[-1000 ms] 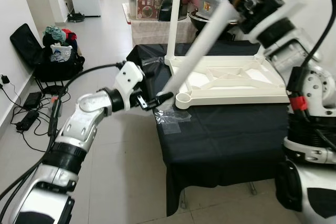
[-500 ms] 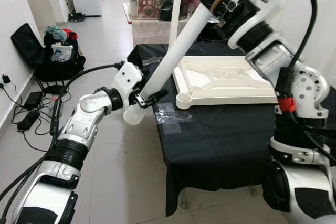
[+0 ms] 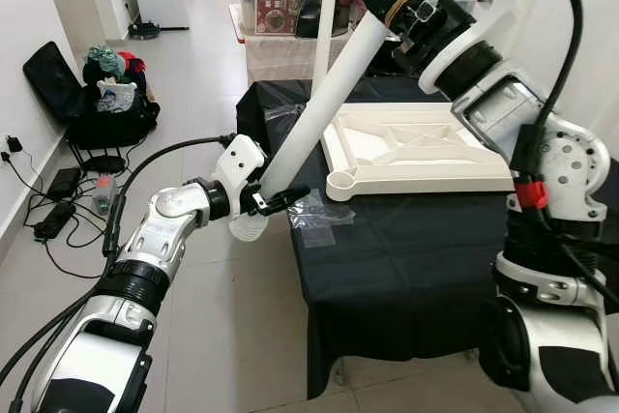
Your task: Building children table
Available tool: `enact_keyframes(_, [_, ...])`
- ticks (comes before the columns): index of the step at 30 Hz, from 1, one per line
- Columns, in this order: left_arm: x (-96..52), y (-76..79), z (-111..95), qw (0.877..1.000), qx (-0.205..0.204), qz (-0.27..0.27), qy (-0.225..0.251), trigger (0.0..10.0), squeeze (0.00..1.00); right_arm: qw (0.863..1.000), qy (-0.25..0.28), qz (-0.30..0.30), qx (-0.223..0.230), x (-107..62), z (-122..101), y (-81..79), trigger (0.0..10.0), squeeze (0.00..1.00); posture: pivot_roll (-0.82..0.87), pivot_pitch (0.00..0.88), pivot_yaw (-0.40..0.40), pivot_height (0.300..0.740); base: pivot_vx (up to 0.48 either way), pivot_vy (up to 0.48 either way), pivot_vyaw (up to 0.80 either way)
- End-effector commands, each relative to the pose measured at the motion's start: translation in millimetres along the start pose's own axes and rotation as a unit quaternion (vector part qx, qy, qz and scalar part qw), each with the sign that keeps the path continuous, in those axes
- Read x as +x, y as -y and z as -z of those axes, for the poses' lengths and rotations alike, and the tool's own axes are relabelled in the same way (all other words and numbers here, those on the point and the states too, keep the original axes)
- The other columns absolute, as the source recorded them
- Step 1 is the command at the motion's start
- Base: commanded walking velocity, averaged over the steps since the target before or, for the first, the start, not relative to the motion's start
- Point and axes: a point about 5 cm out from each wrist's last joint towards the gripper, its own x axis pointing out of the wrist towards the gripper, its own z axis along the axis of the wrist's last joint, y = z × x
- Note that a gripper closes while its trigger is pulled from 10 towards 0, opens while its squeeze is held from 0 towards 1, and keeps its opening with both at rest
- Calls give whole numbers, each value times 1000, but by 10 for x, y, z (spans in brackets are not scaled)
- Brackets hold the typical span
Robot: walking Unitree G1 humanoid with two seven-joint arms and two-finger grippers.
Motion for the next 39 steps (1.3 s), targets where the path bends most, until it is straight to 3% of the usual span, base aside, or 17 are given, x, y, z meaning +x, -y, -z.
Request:
enact_keyframes(1, [23,94,79,1000,-11,20,-6,0,0,999,12,-37,14,26,-71,-143,0,0,19,0,-38,740,0,0,0])
enact_keyframes(8, [30,115,96,999,-9,30,-7,0,0,999,8,-35,20,19,-60,-150,0,0,21,0,-39,740,0,0,0])
enact_keyframes(9, [38,117,94,999,-7,33,-6,0,0,1000,-6,-26,13,16,-34,-139,6588,0,22,0,-39,740,0,0,0])
enact_keyframes(13, [40,117,92,999,-6,33,-6,0,0,1000,-14,-20,6,15,-20,-130,6588,0,22,0,-39,740,0,0,0])
enact_keyframes(14, [45,118,88,999,-7,34,-4,0,0,1000,-15,-18,12,16,-5,-127,10000,0,23,0,-40,740,0,0,0])
enact_keyframes(15, [45,118,88,999,-7,34,-4,0,0,1000,-15,-18,12,16,-5,-127,10000,0,23,0,-40,740,0,0,0])
enact_keyframes(16, [49,122,83,999,-7,35,-3,0,0,1000,-15,-17,16,17,9,-126,10000,1000,24,0,-41,740,0,0,0])
enact_keyframes(21, [56,116,61,999,-7,31,4,0,0,999,-25,-10,44,-11,178,-88,10000,1000,28,0,-43,740,0,0,0])
enact_keyframes(23, [64,100,45,1000,-5,27,5,0,0,996,-44,12,72,-66,388,18,10000,1000,31,0,-44,740,0,0,0])
enact_keyframes(28, [79,86,27,1000,-4,25,8,0,0,991,-67,46,111,-162,681,108,10000,1000,37,0,-43,740,0,0,0])
enact_keyframes(35, [101,97,4,999,-7,31,16,0,0,983,-84,96,133,-270,958,216,10000,1000,38,0,-41,740,0,0,0])
enact_keyframes(39, [118,127,11,999,-10,38,17,0,0,982,-84,93,144,-274,1032,178,10000,1000,39,0,-40,740,0,0,0])
